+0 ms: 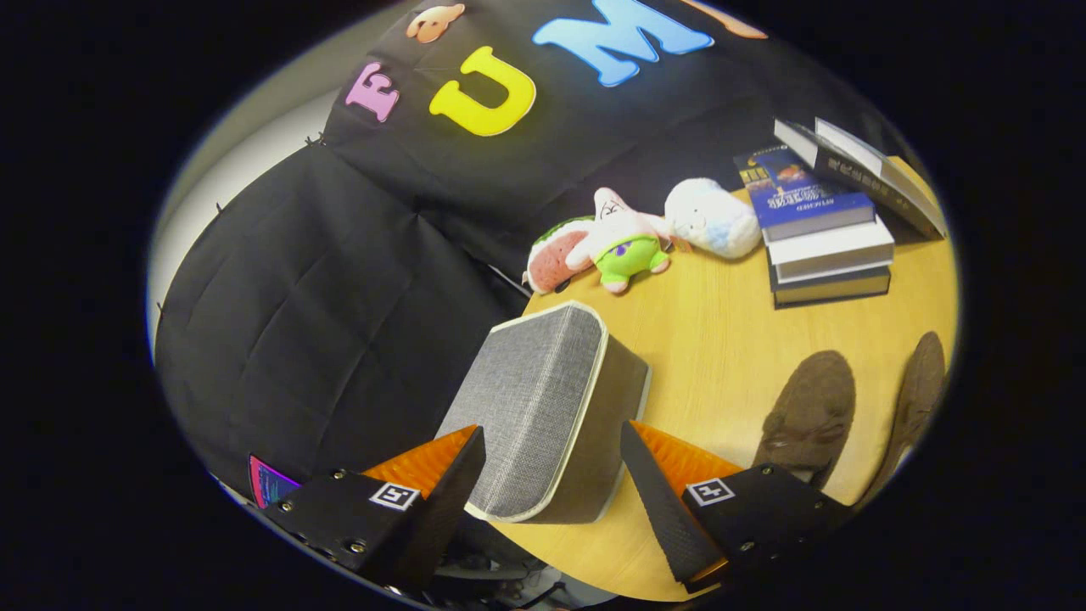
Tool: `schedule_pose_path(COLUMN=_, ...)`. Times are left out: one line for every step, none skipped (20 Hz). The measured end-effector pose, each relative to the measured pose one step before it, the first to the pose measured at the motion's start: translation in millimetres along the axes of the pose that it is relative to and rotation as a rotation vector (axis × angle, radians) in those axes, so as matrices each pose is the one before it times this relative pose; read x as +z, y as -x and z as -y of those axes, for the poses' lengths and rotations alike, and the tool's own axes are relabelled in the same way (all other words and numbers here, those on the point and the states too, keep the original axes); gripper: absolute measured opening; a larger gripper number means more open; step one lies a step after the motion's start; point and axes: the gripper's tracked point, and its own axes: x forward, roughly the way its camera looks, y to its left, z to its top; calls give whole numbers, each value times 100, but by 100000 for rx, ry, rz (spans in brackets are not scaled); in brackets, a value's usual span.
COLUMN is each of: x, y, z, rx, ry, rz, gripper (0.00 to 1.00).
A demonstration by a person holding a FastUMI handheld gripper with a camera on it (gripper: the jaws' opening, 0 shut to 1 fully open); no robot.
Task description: Open the storage box then place both shoes into the box .Put the left shoe in first, then the right shoe, with the right side of both shoes facing outward in a uniform manner.
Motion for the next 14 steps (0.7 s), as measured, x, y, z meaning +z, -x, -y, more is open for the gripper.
schedule_pose_path(x=-927, y=-654, z=438, rx=-66, ry=-2920, rz=-2576, gripper=98)
schedule_pose_path(x=189, y=196, z=410, rx=514, ry=-2384, rz=-1349, gripper=86)
schedule_pose_path(x=-939, y=-1127, z=6, rx=1588, ry=-2689, rz=-1693, gripper=74)
schedule_pose_path(x=-88, y=-290, z=-173, rx=2706, ry=-3081, rz=-905, gripper=74)
schedule_pose_path(x=-116, y=-471, z=-282, rx=3456, ry=-3996, rz=-702, gripper=74)
schedule_pose_path(x=-88, y=-521, z=109, rx=2419, ry=-4665, rz=-931, gripper=74)
schedule_pose_path(x=-52, y=-521, z=365, rx=2685, ry=-5383, rz=-979, gripper=74)
schedule_pose_path(x=-122, y=-564, z=347, rx=2243, ry=-4951, rz=-771, gripper=74)
schedule_pose_path(x=103, y=-467, z=194, rx=2141, ry=-4572, rz=-295, gripper=74)
schedule_pose_path(x=243, y=-377, z=51, rx=2810, ry=-4479, rz=148, gripper=74)
schedule_pose_path(x=251, y=-293, z=-163, rx=2977, ry=-4193, rz=509, gripper=74)
schedule_pose_path(x=117, y=-476, z=-151, rx=2522, ry=-3604, rz=-112, gripper=74)
schedule_pose_path(x=63, y=-385, z=255, rx=1158, ry=-2320, rz=173, gripper=74)
schedule_pose_path(x=197, y=-332, z=184, rx=1495, ry=-2507, rz=-106, gripper=74)
